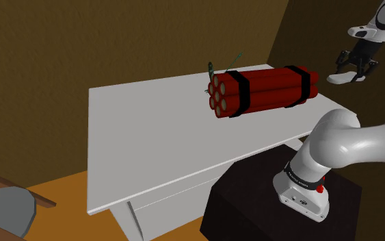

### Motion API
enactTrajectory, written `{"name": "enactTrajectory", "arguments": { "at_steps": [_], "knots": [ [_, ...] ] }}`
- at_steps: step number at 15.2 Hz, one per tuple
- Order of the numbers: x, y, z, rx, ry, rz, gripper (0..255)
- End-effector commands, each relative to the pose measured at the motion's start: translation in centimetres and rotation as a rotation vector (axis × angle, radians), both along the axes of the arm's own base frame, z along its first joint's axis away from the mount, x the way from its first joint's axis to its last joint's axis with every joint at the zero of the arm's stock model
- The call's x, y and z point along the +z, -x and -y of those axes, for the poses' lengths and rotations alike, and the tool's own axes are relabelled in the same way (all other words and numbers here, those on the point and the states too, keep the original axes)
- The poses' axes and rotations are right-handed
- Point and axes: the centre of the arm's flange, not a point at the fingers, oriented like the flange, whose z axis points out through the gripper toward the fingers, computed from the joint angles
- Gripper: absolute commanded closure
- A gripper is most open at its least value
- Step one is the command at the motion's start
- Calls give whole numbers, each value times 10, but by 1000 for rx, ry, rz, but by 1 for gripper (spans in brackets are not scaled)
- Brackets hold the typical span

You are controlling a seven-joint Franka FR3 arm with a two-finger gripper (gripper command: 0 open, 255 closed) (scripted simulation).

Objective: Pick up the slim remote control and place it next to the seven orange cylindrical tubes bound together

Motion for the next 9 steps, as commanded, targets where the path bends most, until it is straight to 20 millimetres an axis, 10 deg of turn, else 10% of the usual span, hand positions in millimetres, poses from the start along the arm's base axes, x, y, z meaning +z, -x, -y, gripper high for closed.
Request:
{"name": "enactTrajectory", "arguments": {
  "at_steps": [1, 9],
  "knots": [
    [-11, 1, 1, 0, 0, 0, 255],
    [-53, 1, 1, 0, 0, 0, 255]
  ]
}}
